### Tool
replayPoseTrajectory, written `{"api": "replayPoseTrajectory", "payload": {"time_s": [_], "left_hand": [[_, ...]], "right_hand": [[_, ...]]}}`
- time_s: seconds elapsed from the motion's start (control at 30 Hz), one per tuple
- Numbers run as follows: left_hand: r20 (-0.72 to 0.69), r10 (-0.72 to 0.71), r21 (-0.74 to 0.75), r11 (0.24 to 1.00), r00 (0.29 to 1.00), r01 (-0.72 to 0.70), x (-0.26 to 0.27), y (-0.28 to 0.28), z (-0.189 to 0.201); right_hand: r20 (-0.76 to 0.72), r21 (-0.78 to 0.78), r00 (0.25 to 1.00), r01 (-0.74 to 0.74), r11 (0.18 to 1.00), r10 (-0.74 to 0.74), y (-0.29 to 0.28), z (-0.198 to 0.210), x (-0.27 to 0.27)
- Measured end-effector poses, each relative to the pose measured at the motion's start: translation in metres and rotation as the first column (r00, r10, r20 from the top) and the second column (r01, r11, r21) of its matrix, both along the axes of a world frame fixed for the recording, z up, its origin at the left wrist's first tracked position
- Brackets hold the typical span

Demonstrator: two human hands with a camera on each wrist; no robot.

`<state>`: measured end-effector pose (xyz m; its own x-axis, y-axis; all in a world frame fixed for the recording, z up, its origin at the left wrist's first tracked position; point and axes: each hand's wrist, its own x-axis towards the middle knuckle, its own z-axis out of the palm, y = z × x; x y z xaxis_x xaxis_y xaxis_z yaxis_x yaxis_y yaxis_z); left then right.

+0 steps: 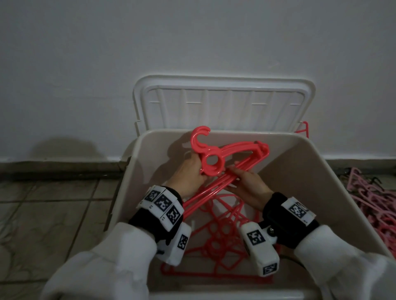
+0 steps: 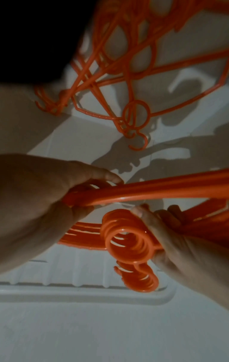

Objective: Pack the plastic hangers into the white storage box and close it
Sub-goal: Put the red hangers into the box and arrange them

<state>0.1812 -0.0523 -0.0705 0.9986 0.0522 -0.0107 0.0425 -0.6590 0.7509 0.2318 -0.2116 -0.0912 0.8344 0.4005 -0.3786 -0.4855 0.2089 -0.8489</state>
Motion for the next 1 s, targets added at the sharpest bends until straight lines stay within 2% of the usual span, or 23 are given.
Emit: {"api": "replayPoseTrajectory", "payload": {"time_s": [0.1,0.2,0.33,0.4,0.47,0.53,0.6,0.67,0.7,0.8,0.9,1.0], "left_hand": [[-0.003,0.046,-0.107,0.993,0.999,-0.046,-0.001,-0.001,0.002],[-0.021,-0.009,-0.221,0.975,1.0,0.004,-0.006,-0.002,0.01],[-0.082,0.007,-0.215,0.976,0.997,-0.025,-0.004,-0.001,0.012],[-0.087,0.06,-0.176,0.981,0.994,-0.075,-0.003,0.002,0.012],[-0.075,0.095,-0.154,0.982,0.993,-0.106,-0.005,0.004,0.015],[-0.048,0.12,-0.112,0.986,0.992,-0.125,-0.006,0.004,0.019],[-0.019,0.144,-0.029,0.989,0.989,-0.145,-0.006,0.004,0.022],[0.004,0.155,0.014,0.988,0.988,-0.155,-0.006,0.007,0.023],[0.01,0.155,0.027,0.988,0.988,-0.155,-0.005,0.008,0.023],[0.003,0.164,0.05,0.985,0.987,-0.163,-0.004,0.012,0.023],[-0.006,0.165,0.063,0.984,0.986,-0.164,-0.003,0.014,0.025],[-0.004,0.159,0.043,0.986,0.987,-0.159,-0.003,0.015,0.023]], "right_hand": [[0.069,-0.076,0.992,-0.097,0.992,0.102,-0.003,0.003,-0.001],[0.105,-0.172,0.976,-0.169,0.97,0.189,-0.007,0.003,0.002],[0.101,-0.244,0.947,-0.273,0.93,0.305,-0.015,0.001,0.008],[0.108,-0.292,0.898,-0.382,0.877,0.427,-0.022,0.001,0.015],[0.057,-0.407,0.792,-0.538,0.738,0.608,-0.026,-0.002,0.026],[-0.057,-0.605,0.678,-0.607,0.514,0.733,-0.024,-0.011,0.039],[-0.089,-0.824,0.622,-0.485,0.294,0.778,-0.014,-0.026,0.047],[-0.084,-0.946,0.575,-0.302,0.116,0.814,0.001,-0.041,0.049],[-0.083,-0.969,0.54,-0.239,0.058,0.838,0.008,-0.048,0.046],[-0.075,-0.985,0.44,-0.173,0.003,0.895,0.034,-0.063,0.033],[-0.169,-0.986,0.372,-0.066,-0.156,0.913,0.049,-0.07,0.018],[-0.222,-0.972,0.312,0.001,-0.233,0.924,0.05,-0.071,0.008]]}}
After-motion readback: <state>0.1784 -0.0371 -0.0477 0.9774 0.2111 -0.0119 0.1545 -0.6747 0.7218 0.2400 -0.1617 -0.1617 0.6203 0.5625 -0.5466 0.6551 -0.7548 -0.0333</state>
